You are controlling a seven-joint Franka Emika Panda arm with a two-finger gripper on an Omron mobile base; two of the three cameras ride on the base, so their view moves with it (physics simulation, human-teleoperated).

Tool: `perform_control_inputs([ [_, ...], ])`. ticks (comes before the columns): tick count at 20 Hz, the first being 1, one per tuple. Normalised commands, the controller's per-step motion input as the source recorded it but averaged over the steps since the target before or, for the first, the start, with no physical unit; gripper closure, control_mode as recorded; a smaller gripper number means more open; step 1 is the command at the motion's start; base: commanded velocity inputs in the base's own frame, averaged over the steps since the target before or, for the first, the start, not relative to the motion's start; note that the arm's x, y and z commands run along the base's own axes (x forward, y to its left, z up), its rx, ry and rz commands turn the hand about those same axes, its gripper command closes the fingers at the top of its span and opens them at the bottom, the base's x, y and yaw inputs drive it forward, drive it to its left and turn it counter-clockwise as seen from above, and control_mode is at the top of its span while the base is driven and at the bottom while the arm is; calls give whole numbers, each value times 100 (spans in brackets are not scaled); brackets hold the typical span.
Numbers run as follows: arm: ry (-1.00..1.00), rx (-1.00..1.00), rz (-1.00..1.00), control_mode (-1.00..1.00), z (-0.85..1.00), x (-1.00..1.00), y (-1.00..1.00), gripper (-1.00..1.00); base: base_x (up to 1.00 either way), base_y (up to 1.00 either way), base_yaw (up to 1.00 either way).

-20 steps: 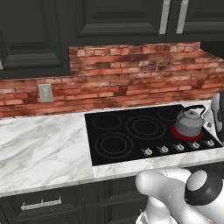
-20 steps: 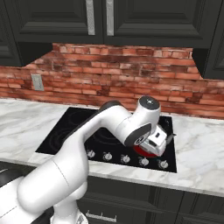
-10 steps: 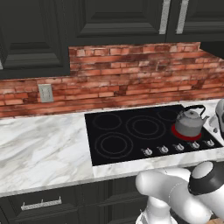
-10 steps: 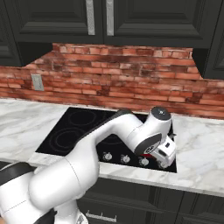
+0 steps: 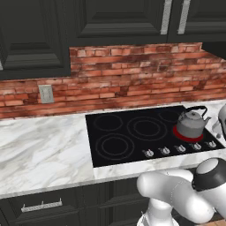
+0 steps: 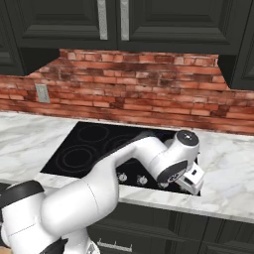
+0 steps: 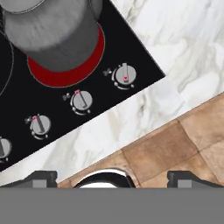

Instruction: Lower the heat of the kettle.

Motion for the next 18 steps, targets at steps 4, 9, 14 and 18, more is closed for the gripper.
perform_control_inputs([
  [4, 6, -2, 0, -100, -17, 7, -13, -100, 0, 0, 0],
  [9, 13, -5, 0, -100, -16, 14, -6, -100, 0, 0, 0],
  [14, 9, -1, 3, -100, -21, 19, -1, -100, 0, 0, 0],
  [18, 0, 1, 2, -100, -29, 5, -11, -100, 0, 0, 0],
])
